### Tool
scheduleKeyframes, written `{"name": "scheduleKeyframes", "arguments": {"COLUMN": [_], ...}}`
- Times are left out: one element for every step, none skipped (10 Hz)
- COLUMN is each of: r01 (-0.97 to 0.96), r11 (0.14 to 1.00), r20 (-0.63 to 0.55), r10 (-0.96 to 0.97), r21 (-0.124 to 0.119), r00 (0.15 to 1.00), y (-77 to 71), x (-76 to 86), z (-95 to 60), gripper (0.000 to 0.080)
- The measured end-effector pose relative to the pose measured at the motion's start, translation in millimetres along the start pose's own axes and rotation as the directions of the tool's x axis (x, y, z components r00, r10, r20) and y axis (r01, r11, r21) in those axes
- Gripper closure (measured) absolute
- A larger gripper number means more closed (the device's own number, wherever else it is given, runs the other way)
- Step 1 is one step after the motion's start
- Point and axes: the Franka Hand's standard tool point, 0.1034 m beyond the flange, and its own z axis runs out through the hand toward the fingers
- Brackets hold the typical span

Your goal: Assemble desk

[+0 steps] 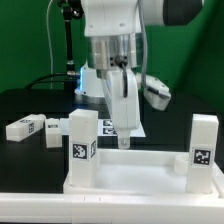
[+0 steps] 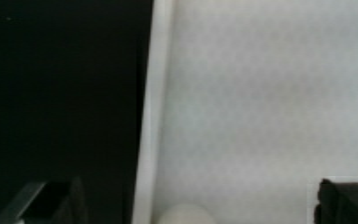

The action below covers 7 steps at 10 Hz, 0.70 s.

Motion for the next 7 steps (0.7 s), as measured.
{"name": "scheduleKeyframes", "arguments": {"r01": [0.005, 0.009, 0.012, 0.014, 0.014, 0.021, 0.028], "r11": [1.000, 1.000, 0.999, 0.999, 0.999, 0.998, 0.998], "r20": [-0.004, -0.007, -0.008, -0.010, -0.012, -0.013, -0.015], "r10": [-0.005, -0.009, -0.013, -0.015, -0.015, -0.022, -0.028], "r21": [-0.019, -0.029, -0.033, -0.041, -0.048, -0.051, -0.056], "r00": [1.000, 1.000, 1.000, 1.000, 1.000, 1.000, 0.999], "y": [4.5, 6.9, 7.4, 8.9, 10.4, 11.7, 13.3], "x": [-1.4, -2.6, -3.3, -3.2, -2.5, -0.8, 2.4], "z": [10.6, 16.6, 18.9, 24.0, 27.7, 29.5, 31.7], "gripper": [0.0150, 0.0150, 0.0150, 0.0150, 0.0150, 0.0150, 0.0266]}}
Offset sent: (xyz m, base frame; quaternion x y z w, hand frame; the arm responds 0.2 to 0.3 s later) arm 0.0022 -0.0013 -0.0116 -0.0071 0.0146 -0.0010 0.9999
